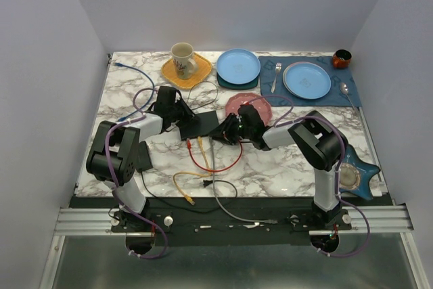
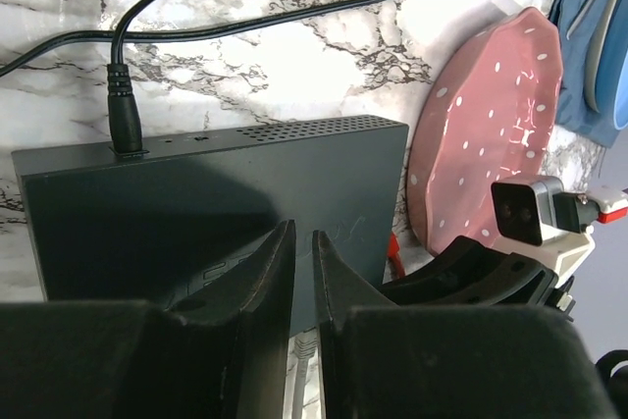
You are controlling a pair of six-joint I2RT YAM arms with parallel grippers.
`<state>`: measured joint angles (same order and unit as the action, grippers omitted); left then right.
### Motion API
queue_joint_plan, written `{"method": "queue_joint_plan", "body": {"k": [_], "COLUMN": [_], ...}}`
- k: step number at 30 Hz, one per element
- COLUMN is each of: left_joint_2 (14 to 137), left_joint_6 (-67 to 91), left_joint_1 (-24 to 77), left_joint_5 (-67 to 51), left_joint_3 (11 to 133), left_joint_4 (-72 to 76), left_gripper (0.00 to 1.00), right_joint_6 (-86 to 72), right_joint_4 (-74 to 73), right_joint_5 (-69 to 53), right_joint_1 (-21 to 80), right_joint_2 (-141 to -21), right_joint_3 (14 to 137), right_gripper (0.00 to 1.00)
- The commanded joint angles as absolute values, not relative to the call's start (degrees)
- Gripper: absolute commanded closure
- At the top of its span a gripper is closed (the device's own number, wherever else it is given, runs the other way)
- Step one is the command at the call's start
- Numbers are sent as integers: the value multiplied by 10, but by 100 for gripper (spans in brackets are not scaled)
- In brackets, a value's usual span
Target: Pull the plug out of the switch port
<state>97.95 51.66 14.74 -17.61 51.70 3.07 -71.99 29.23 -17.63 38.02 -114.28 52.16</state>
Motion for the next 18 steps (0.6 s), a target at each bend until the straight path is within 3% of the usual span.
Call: {"method": "queue_joint_plan", "body": {"k": [1,18], "left_joint_2": [986,989], "left_joint_6": [515,516], "left_joint_1": [150,154], "left_joint_5": [-193,-195], "left_joint_3": [507,506], "left_joint_4": [37,39], "left_gripper": [76,76], "right_joint_6": [-736,-728], "right_joint_4": [238,241], "right_joint_5": [-160,-156], "right_joint_1": [381,381], "right_joint_2": [-1176,-1186], "right_joint_3": [526,524], "right_gripper": [60,72]}}
